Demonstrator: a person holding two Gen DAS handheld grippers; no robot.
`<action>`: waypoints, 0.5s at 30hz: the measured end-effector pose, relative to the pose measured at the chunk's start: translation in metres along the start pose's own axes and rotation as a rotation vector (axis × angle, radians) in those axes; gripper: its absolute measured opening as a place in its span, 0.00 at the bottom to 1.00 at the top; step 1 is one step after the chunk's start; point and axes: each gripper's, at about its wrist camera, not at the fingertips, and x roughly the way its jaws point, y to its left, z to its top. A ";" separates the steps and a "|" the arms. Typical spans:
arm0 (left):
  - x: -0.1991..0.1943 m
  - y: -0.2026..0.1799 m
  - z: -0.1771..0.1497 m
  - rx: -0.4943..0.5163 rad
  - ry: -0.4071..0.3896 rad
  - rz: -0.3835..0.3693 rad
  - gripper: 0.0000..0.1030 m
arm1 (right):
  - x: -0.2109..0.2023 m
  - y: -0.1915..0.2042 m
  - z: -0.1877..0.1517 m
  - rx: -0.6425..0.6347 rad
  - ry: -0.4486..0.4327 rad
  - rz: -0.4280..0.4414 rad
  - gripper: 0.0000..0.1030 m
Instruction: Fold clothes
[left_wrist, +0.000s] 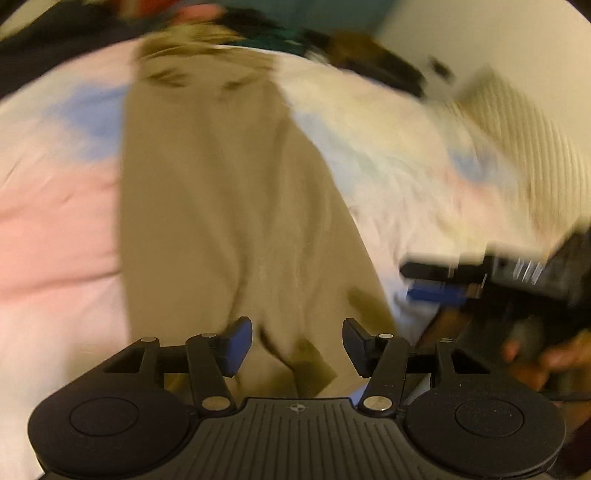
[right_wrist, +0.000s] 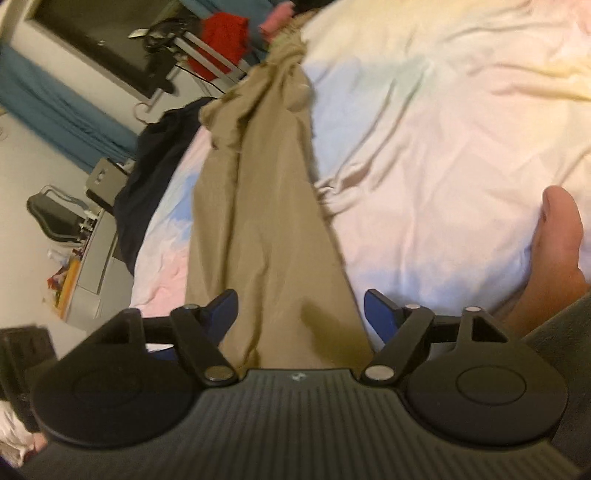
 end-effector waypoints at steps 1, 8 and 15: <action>-0.008 0.012 0.001 -0.069 -0.014 0.000 0.60 | 0.002 -0.004 0.003 0.028 0.014 0.003 0.69; -0.018 0.082 -0.003 -0.427 -0.026 0.197 0.65 | 0.024 -0.019 0.009 0.134 0.136 -0.003 0.51; -0.008 0.093 -0.011 -0.526 0.059 0.069 0.61 | 0.033 -0.025 0.007 0.183 0.184 -0.018 0.50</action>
